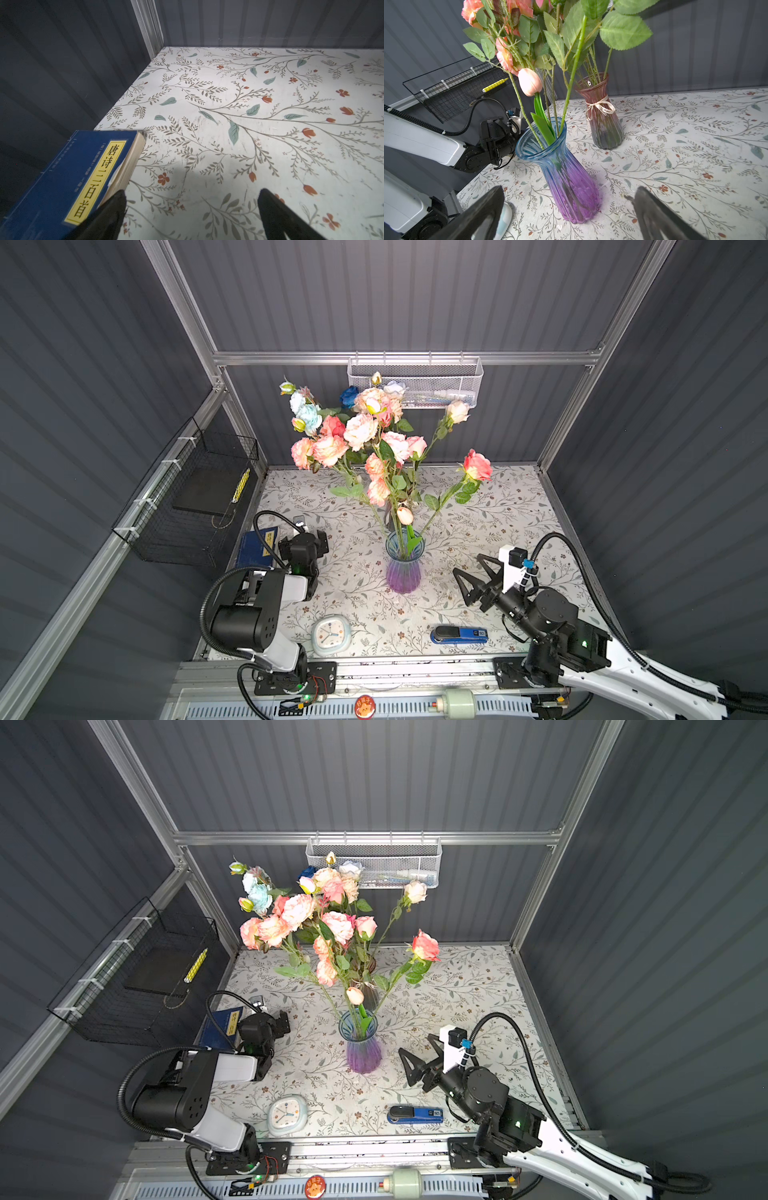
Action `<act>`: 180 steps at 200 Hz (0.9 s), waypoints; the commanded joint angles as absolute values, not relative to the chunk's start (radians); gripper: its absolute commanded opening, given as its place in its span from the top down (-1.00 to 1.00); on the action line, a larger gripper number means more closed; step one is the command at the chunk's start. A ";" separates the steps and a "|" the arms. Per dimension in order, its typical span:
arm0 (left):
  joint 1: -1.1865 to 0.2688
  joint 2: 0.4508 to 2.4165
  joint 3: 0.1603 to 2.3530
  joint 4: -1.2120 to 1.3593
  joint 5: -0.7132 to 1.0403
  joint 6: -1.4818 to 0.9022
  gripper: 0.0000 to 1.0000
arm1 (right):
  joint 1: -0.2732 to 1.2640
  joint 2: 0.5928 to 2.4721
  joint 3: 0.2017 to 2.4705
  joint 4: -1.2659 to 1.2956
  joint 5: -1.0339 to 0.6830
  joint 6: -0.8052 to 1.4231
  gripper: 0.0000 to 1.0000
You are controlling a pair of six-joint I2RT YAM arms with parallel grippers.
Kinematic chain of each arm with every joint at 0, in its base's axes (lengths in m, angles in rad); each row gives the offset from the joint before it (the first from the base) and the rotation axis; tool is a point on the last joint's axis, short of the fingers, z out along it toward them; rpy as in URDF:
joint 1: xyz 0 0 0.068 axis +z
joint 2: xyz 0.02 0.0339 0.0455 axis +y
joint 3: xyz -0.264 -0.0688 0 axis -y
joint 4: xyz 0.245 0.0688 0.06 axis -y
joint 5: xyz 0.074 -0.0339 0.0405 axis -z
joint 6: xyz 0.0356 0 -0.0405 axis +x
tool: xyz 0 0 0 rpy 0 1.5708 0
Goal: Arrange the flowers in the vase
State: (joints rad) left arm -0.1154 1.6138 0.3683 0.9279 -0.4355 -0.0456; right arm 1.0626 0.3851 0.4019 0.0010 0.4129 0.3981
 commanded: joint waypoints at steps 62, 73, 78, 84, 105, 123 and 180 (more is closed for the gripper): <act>-0.093 1.719 0.446 0.970 -0.420 -0.044 -0.99 | 0.846 0.650 0.566 -0.162 0.460 0.475 -0.98; -0.106 1.714 0.446 0.956 -0.433 -0.047 -0.99 | 0.774 0.680 0.582 -0.170 0.432 0.497 -0.98; -0.106 1.714 0.447 0.955 -0.435 -0.045 -0.99 | 0.748 0.691 0.586 -0.170 0.432 0.503 -0.98; -0.106 1.716 0.447 0.962 -0.434 -0.046 -1.00 | 0.719 0.705 0.590 -0.165 0.442 0.509 -0.98; -0.105 1.716 0.448 0.957 -0.433 -0.046 -0.99 | 0.635 0.753 0.576 -0.112 0.522 0.510 -0.98; -0.105 1.717 0.448 0.956 -0.433 -0.046 -0.99 | 0.561 0.806 0.550 -0.015 0.541 0.466 -0.98; -0.104 1.715 0.448 0.956 -0.434 -0.046 -1.00 | 0.369 1.016 0.489 0.436 0.476 0.064 -0.98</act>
